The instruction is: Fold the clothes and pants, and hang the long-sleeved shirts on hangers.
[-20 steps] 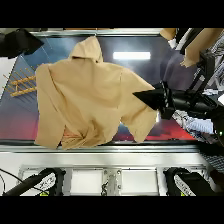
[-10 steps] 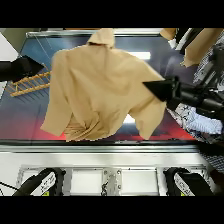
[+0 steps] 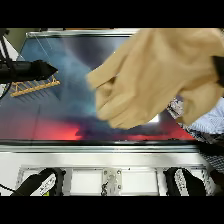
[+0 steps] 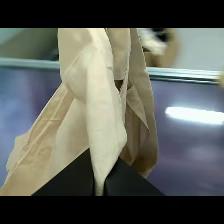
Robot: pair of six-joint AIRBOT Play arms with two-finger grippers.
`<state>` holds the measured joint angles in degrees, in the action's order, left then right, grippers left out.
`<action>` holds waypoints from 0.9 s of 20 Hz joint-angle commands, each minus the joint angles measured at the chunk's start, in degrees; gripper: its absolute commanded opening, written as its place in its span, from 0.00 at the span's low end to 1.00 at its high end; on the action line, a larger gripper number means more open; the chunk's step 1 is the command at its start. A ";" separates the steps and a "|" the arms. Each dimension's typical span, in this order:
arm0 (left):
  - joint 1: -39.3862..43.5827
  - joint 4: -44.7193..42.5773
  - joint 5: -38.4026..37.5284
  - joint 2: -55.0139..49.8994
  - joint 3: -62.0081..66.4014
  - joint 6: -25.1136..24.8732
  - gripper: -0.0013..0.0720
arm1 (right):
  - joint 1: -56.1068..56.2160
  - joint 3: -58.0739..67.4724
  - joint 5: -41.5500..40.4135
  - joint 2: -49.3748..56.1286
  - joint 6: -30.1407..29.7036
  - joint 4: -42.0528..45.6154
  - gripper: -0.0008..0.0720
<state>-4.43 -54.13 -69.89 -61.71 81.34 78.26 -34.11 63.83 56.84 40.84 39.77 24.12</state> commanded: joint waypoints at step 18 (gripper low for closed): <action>7.41 0.11 2.49 0.04 -0.07 -0.50 0.03 | -14.86 38.82 -17.92 14.03 38.32 63.14 0.02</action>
<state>2.94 -53.98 -66.50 -61.71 81.30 77.71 -48.93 95.90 39.24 50.87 77.14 82.85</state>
